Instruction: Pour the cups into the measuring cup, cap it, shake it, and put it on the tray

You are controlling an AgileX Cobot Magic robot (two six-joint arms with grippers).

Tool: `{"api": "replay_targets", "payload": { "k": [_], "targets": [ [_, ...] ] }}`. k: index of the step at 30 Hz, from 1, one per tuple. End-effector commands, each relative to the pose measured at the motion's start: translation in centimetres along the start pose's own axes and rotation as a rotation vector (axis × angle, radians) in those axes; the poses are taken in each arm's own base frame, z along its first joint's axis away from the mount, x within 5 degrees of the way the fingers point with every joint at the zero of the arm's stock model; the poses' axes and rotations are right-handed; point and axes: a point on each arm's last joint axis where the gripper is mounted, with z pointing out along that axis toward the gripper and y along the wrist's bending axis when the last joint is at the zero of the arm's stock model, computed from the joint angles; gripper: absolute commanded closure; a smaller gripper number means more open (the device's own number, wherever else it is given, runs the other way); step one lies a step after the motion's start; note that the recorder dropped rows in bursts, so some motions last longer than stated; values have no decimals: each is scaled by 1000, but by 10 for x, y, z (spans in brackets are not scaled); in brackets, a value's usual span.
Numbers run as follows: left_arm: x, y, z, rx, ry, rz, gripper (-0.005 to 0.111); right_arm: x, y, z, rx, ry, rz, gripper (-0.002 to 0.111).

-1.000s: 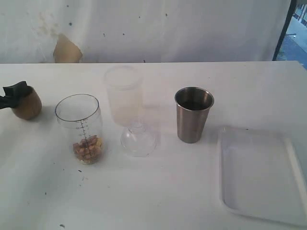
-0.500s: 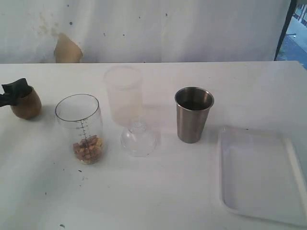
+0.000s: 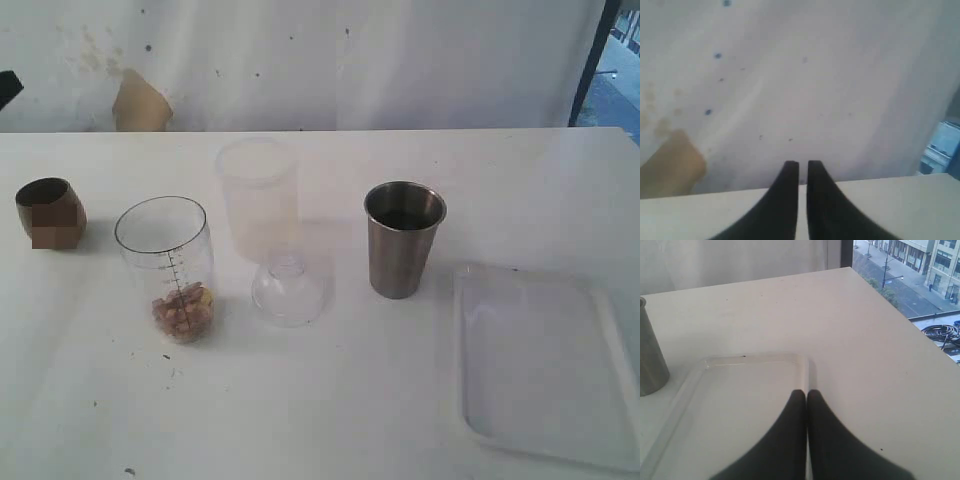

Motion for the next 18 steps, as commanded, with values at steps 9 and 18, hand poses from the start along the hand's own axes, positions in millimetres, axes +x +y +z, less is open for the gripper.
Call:
{"api": "replay_targets", "payload": {
  "k": [9, 18],
  "targets": [
    [-73, -88, -37, 132, 10, 98, 107, 0, 0, 0, 7, -9, -3, 108],
    [-82, -138, -98, -141, -81, 187, 107, 0, 0, 0, 7, -9, -3, 108]
  ]
}}
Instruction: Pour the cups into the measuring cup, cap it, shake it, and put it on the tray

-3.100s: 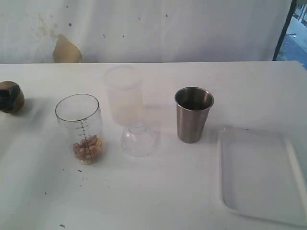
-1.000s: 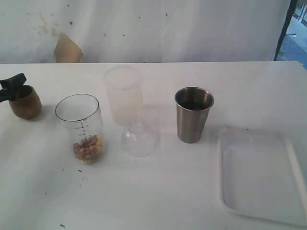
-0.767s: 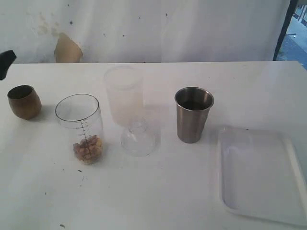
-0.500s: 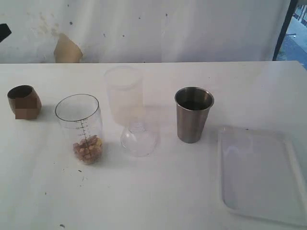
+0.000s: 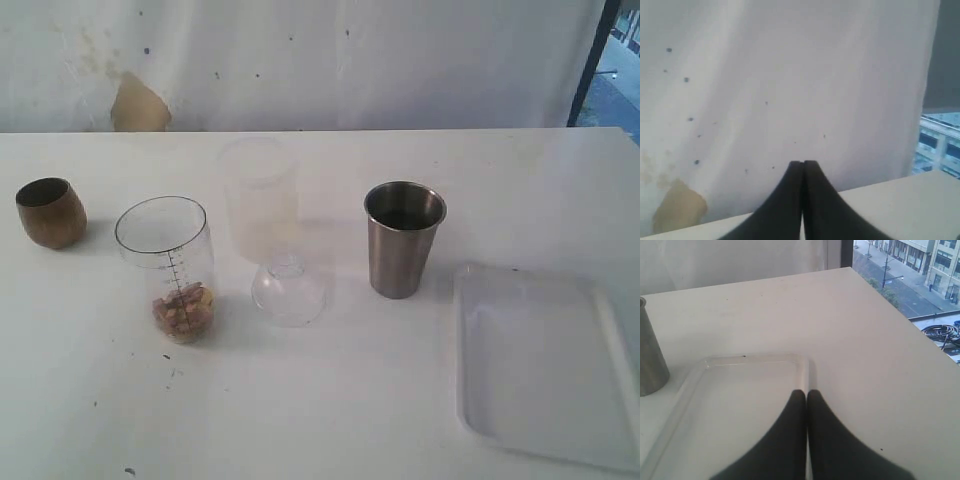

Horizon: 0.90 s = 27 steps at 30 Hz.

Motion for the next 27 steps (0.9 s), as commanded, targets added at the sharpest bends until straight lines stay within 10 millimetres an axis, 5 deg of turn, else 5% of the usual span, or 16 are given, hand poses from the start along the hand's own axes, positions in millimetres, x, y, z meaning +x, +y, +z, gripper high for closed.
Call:
{"api": "replay_targets", "payload": {
  "k": [1, 9, 17, 27],
  "targets": [
    [-4, -23, -32, -116, -58, -6, 107, 0, 0, 0, 4, -9, -4, 108],
    [9, -65, -73, -104, -58, 93, 107, 0, 1, 0, -16, -8, -9, 108],
    [33, -71, -85, -126, -1, 81, 107, 0, 4, 0, -66, -6, -22, 108],
    [35, -71, -86, -132, 5, 79, 107, 0, 4, 0, -74, -5, -24, 108]
  ]
}}
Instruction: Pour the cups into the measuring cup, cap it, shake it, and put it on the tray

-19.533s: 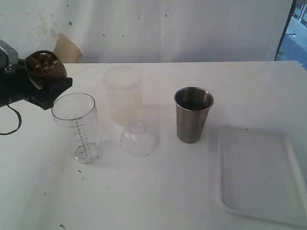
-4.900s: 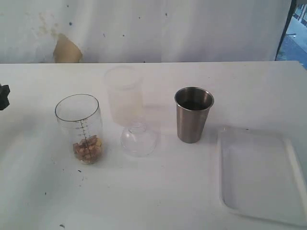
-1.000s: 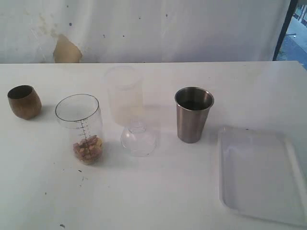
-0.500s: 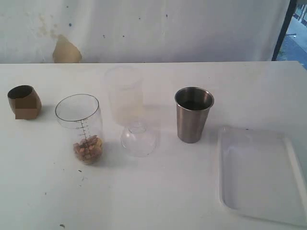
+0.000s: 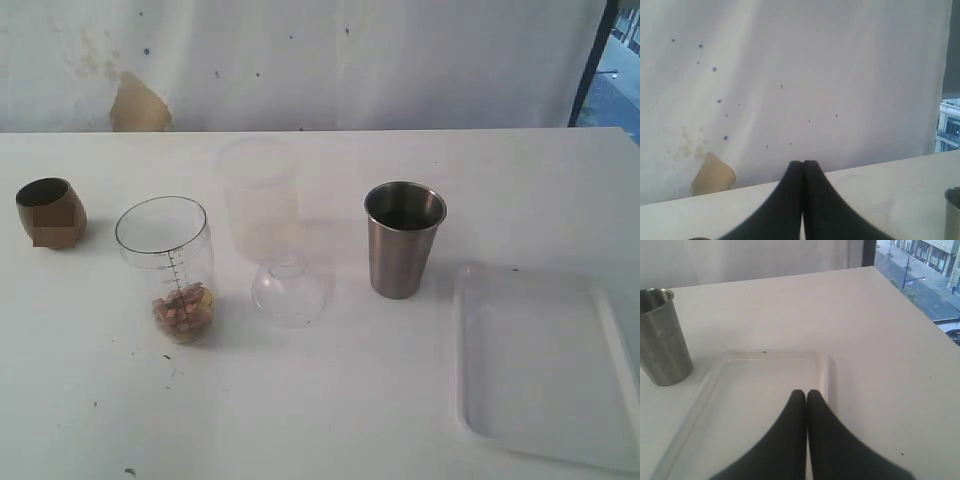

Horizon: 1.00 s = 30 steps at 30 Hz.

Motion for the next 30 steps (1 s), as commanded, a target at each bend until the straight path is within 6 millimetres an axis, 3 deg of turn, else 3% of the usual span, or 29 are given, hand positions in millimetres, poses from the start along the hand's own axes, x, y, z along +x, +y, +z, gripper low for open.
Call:
{"api": "replay_targets", "payload": {
  "k": [1, 17, 22, 26, 30],
  "targets": [
    [1, 0, 0, -4, 2, -9, 107, 0, 0, 0, -3, -8, -6, 108],
    [0, -1, -1, 2, -6, -11, 107, 0, 0, 0, -3, -8, -6, 108],
    [1, -2, -2, 8, -9, -171, 107, 0, 0, 0, -3, -8, -6, 108],
    [5, -8, -11, 1, -38, -143, 107, 0, 0, 0, -3, -8, -6, 108],
    [20, -2, -27, -155, -136, -124, 107, 0, 0, 0, -3, -8, -6, 108]
  ]
}}
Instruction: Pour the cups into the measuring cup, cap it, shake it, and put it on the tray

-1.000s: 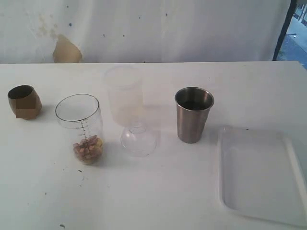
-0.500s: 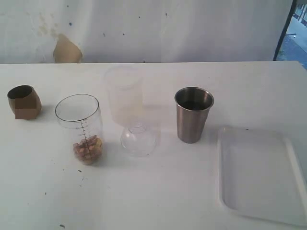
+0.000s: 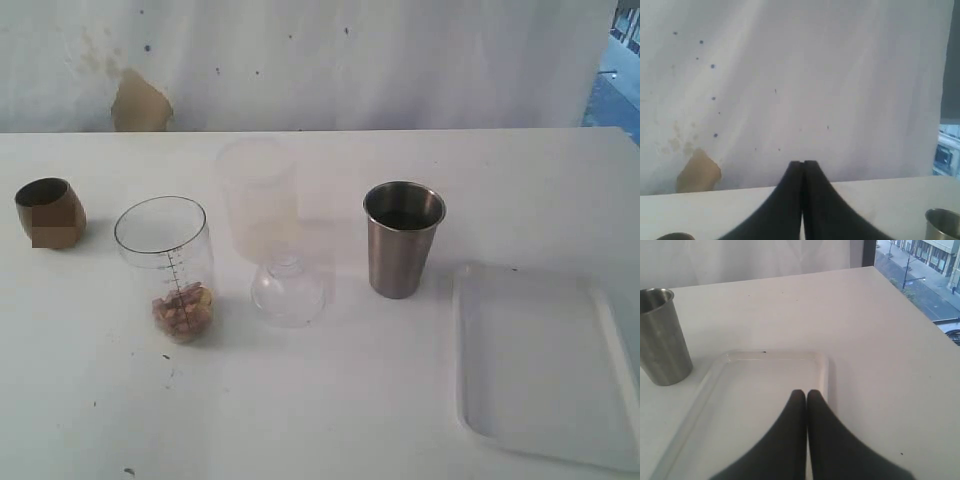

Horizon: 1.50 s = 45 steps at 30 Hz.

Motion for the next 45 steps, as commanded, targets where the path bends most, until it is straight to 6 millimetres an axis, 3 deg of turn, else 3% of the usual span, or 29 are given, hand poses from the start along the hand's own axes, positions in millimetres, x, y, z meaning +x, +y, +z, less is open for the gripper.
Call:
{"api": "replay_targets", "payload": {
  "k": [1, 5, 17, 20, 25, 45],
  "targets": [
    [20, 11, -20, -193, -100, -5, 107, 0, 0, 0, -1, -8, -5, 108],
    [43, 18, -38, -330, -93, -31, 107, 0, 0, 0, -1, -8, -5, 108],
    [43, 6, -73, -396, -103, 2, 107, 0, 0, 0, -1, -8, -5, 108],
    [53, 5, -80, -414, 1, 68, 107, 0, 0, 0, -1, -8, -5, 108],
    [74, 8, -84, -423, 273, 216, 107, 0, 0, 0, -1, -8, -5, 108],
    [72, 8, -83, -429, 242, 157, 107, 0, 0, 0, -1, -8, -5, 108]
  ]
}}
